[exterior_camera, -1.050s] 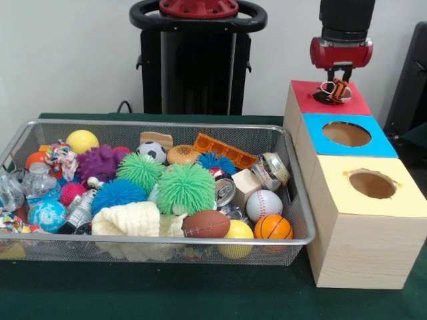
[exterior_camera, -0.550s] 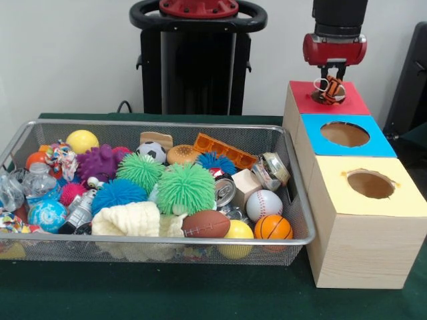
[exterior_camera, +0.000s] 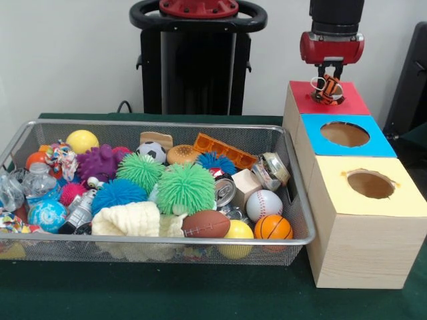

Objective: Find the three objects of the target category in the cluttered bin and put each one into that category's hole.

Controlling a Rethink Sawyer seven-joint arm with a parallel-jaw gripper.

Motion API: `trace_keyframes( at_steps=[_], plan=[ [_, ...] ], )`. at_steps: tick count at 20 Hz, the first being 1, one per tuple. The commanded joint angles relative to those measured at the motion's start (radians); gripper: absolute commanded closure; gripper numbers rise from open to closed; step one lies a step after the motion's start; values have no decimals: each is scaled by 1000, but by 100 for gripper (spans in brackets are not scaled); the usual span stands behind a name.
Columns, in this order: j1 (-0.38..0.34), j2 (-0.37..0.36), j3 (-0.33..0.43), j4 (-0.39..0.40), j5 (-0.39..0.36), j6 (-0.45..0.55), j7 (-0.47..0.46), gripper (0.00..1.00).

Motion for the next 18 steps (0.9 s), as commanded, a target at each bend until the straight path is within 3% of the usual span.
trace_keyframes(
  at_steps=[1, 16, 17, 18],
  plan=[
    [-31, 1, 9, -42, -30, 1, 108, 100],
    [13, 48, -26, -66, -16, 8, 126, 100],
    [9, 47, -23, -59, -10, 2, 132, 0],
    [5, 44, -17, -57, -11, 8, 128, 0]
  ],
)
